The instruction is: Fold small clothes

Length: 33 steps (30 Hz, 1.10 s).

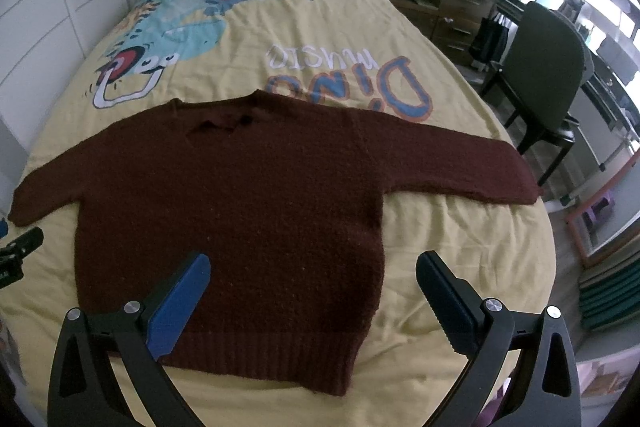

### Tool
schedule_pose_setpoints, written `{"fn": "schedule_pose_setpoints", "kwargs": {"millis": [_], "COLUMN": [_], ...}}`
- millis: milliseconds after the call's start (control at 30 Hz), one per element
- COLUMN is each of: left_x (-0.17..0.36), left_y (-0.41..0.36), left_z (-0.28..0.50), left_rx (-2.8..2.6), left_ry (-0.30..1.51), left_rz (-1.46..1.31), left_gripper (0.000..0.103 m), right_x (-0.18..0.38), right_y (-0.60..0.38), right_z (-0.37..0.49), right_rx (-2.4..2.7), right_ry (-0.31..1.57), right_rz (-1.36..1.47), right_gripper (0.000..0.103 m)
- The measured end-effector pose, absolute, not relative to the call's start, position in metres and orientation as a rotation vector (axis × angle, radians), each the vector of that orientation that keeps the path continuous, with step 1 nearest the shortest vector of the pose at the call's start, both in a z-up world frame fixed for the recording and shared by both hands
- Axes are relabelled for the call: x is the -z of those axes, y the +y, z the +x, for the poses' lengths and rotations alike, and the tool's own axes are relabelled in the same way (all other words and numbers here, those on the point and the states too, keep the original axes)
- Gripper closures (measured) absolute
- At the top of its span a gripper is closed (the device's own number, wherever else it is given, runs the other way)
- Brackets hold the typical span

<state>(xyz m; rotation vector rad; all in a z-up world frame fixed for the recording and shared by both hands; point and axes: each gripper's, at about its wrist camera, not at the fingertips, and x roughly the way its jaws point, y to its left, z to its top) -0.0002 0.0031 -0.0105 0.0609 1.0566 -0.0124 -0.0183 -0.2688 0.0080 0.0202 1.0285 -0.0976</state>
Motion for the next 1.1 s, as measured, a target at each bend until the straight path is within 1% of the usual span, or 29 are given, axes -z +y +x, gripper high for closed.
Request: {"fn": "schedule_pose_setpoints", "kwargs": {"millis": [1100], "left_x": [0.0206], "left_y": [0.0042], "left_z": [0.0023], "left_rx": [0.000], "left_ry": [1.088], "left_rz": [0.077], "left_gripper": [0.001], "right_x": [0.0013], "right_y": [-0.2738], "right_z": [-0.0189], "right_rx": [0.103], "right_ry": [1.051], "right_rz": [0.016], "right_gripper": [0.000]}}
